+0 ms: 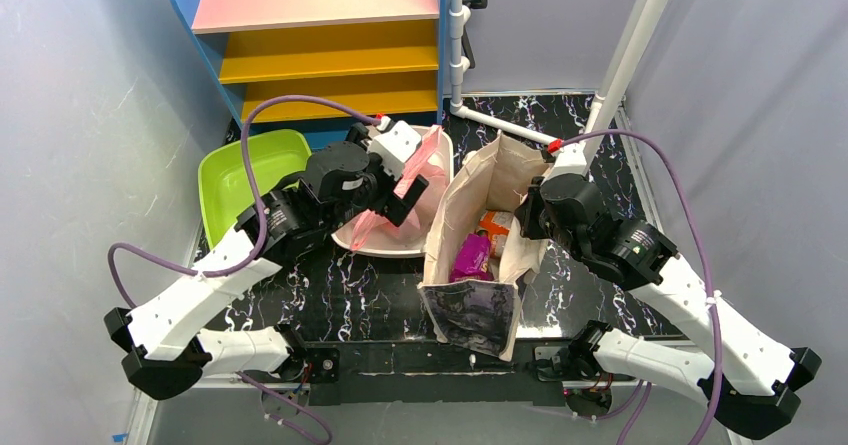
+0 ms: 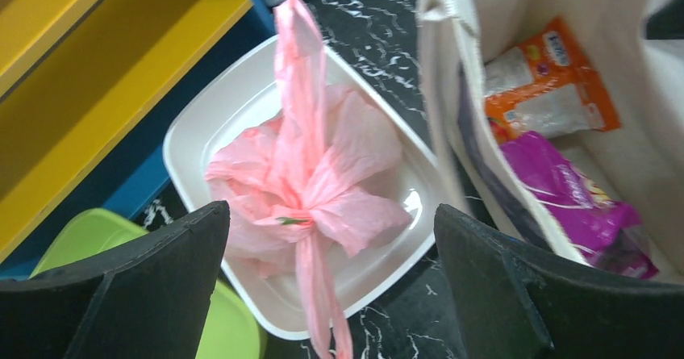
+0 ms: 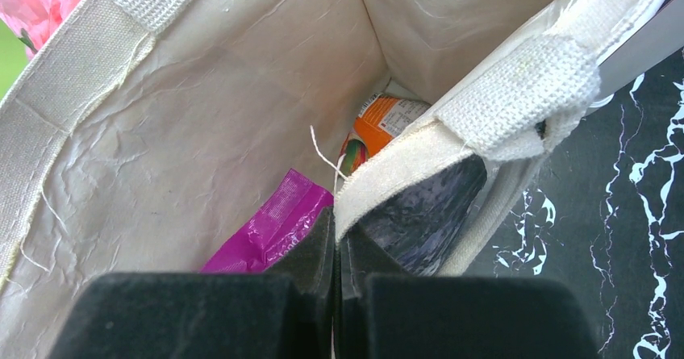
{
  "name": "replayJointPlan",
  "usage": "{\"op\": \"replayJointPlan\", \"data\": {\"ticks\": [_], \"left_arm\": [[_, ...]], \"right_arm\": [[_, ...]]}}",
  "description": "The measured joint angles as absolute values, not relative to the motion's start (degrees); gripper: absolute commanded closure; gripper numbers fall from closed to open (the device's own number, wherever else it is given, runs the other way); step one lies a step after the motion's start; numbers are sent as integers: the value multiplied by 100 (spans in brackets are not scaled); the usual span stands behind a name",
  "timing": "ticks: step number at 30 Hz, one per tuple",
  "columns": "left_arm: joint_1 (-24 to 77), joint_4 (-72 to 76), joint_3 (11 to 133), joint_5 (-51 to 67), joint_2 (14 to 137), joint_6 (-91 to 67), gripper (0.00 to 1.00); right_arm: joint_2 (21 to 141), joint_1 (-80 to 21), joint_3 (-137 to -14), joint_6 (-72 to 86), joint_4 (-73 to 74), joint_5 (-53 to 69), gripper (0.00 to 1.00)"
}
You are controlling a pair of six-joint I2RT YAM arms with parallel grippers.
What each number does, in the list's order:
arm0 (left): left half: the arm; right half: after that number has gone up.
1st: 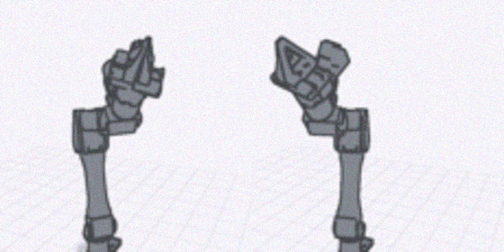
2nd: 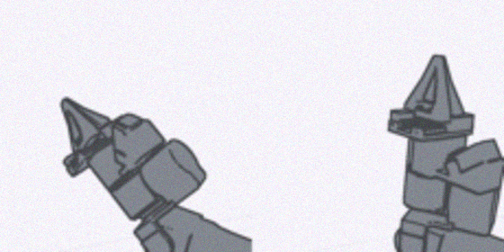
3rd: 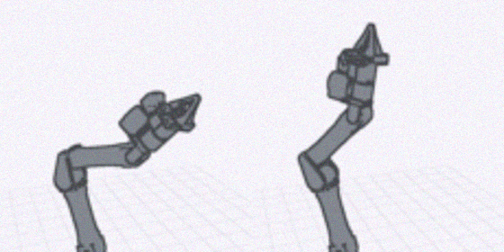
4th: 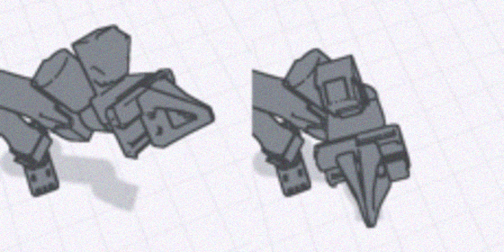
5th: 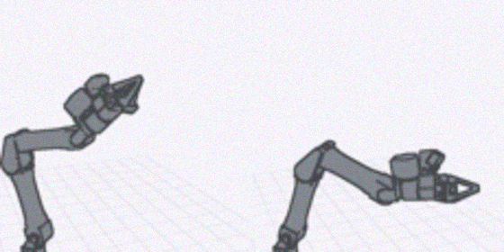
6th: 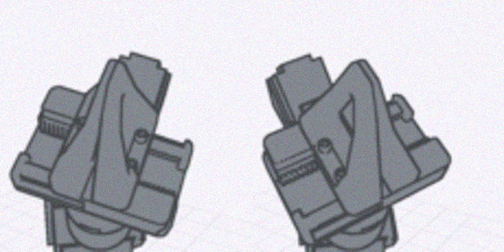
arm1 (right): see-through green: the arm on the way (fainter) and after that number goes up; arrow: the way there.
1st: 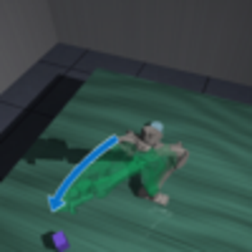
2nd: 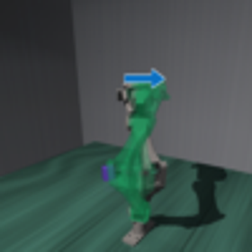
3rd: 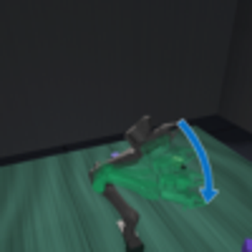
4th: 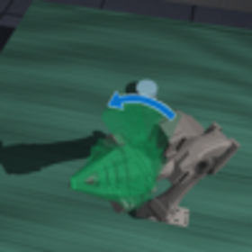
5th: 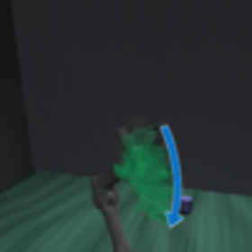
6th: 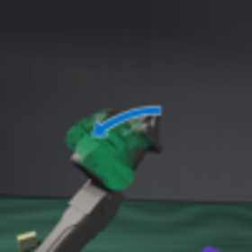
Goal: Place the food into the grocery bag and tie it
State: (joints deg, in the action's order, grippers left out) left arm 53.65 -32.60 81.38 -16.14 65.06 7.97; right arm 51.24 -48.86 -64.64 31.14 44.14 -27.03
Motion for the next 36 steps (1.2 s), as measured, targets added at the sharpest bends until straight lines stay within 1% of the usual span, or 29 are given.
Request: {"op": "replayJointPlan", "data": {"ticks": [8, 12, 22, 36], "left_arm": [[4359, -3131, 7977, -1647, 6611, 624, 2], [4062, -3050, 7854, -1538, 6899, 344, 2], [3747, -2919, 7489, -1398, 7218, -539, 2], [3682, -2545, 7170, -1009, 7531, -904, 2]], "right_arm": [[5070, -4886, -6342, 3111, 4335, -2716, 99], [5072, -4886, -6283, 3111, 4307, -2707, 99], [5081, -4886, -6276, 3107, 4285, -2707, 99], [5310, -4882, -6276, 3055, 4156, -2679, 99]]}}
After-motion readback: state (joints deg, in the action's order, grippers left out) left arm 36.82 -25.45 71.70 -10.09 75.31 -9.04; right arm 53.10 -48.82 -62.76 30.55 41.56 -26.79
